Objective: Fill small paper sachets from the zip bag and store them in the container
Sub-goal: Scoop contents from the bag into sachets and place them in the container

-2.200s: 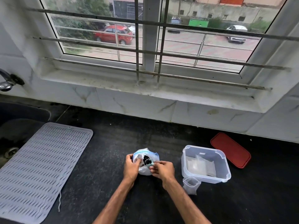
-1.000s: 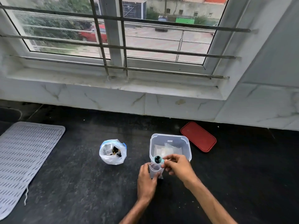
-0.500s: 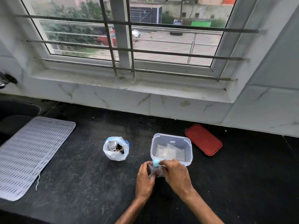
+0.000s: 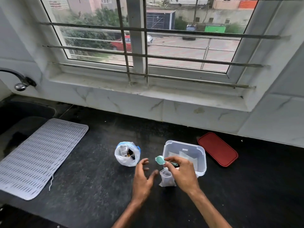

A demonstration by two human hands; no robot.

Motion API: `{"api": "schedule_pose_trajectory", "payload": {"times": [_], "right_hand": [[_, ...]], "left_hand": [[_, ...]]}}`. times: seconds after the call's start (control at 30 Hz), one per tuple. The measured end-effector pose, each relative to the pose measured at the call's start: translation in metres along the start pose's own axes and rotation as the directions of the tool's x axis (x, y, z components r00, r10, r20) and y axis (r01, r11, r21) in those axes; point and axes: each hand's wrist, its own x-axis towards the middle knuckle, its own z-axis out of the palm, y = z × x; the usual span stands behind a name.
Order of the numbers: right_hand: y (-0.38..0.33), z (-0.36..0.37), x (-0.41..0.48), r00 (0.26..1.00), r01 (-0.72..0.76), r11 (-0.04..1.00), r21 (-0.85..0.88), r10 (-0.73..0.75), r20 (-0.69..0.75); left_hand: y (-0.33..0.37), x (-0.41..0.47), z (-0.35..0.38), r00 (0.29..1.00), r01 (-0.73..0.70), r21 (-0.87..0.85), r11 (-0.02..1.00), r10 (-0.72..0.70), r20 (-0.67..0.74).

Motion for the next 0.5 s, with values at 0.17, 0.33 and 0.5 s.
{"api": "schedule_pose_trajectory", "payload": {"times": [0.17, 0.33, 0.5], "right_hand": [[-0.037, 0.068, 0.026, 0.993, 0.027, 1.0, -0.012, -0.026, 0.116], [-0.052, 0.13, 0.053, 0.986, 0.002, 0.945, -0.327, 0.054, 0.161], [-0.055, 0.15, 0.076, 0.97, -0.026, 0.828, -0.561, 0.157, 0.187]], "left_hand": [[-0.012, 0.054, -0.056, 0.811, 0.167, -0.046, 0.985, -0.164, -0.561], [-0.031, 0.093, -0.06, 0.804, 0.507, 0.079, 0.858, -0.438, -0.402], [-0.045, 0.112, -0.061, 0.834, 0.516, 0.072, 0.854, -0.481, -0.27]]}}
